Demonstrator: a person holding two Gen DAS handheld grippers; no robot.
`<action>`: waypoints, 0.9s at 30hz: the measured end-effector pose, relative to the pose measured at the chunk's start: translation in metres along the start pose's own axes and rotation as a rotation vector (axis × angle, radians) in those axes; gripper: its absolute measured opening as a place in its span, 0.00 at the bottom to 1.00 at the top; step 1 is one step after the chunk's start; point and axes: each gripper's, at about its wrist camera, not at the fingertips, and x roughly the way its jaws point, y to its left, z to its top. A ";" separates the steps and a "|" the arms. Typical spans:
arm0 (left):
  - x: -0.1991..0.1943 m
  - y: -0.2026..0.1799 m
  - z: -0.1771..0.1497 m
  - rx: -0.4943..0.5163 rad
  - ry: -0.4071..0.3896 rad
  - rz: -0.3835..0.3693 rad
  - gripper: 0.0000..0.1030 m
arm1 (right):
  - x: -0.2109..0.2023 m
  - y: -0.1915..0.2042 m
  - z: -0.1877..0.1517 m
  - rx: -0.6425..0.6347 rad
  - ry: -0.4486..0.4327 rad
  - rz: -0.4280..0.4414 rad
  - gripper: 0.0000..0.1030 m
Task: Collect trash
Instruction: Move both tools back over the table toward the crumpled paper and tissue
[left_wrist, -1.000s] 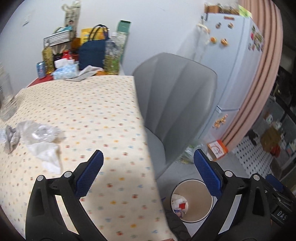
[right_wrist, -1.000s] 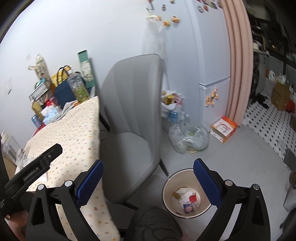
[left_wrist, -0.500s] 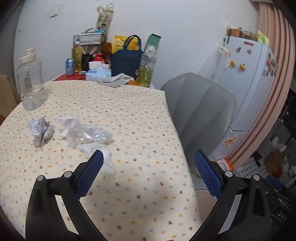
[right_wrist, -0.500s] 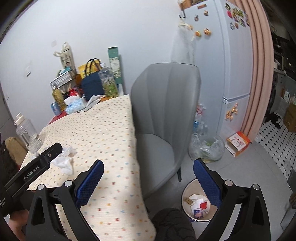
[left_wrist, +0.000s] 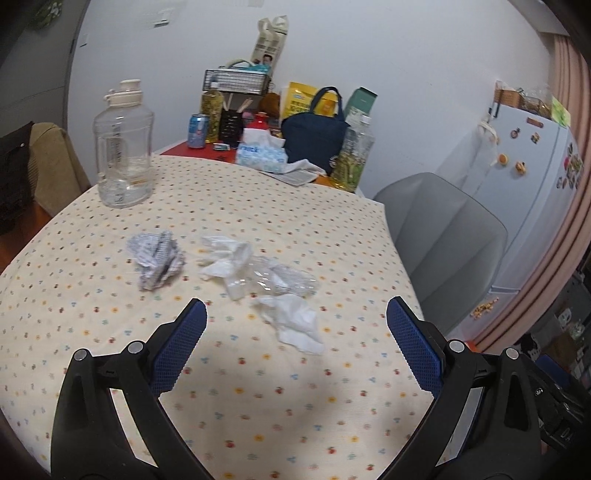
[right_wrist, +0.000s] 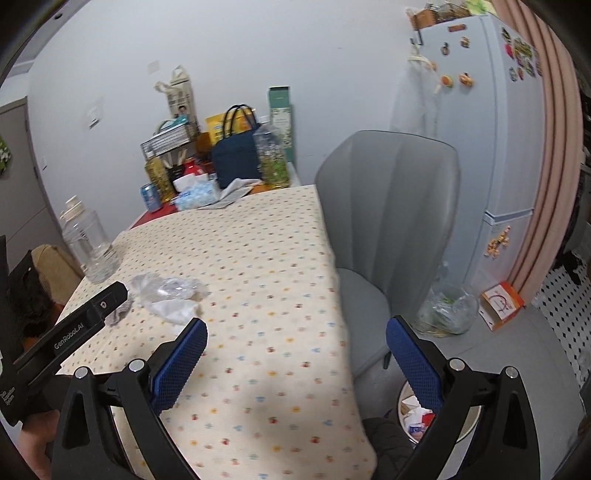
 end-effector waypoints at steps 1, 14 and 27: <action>0.000 0.006 0.001 -0.007 -0.001 0.010 0.94 | 0.001 0.005 0.000 -0.007 0.002 0.008 0.92; 0.006 0.072 0.012 -0.086 -0.006 0.106 0.94 | 0.028 0.060 0.001 -0.069 0.038 0.080 0.92; 0.048 0.123 0.011 -0.147 0.060 0.159 0.94 | 0.085 0.103 -0.008 -0.120 0.133 0.089 0.92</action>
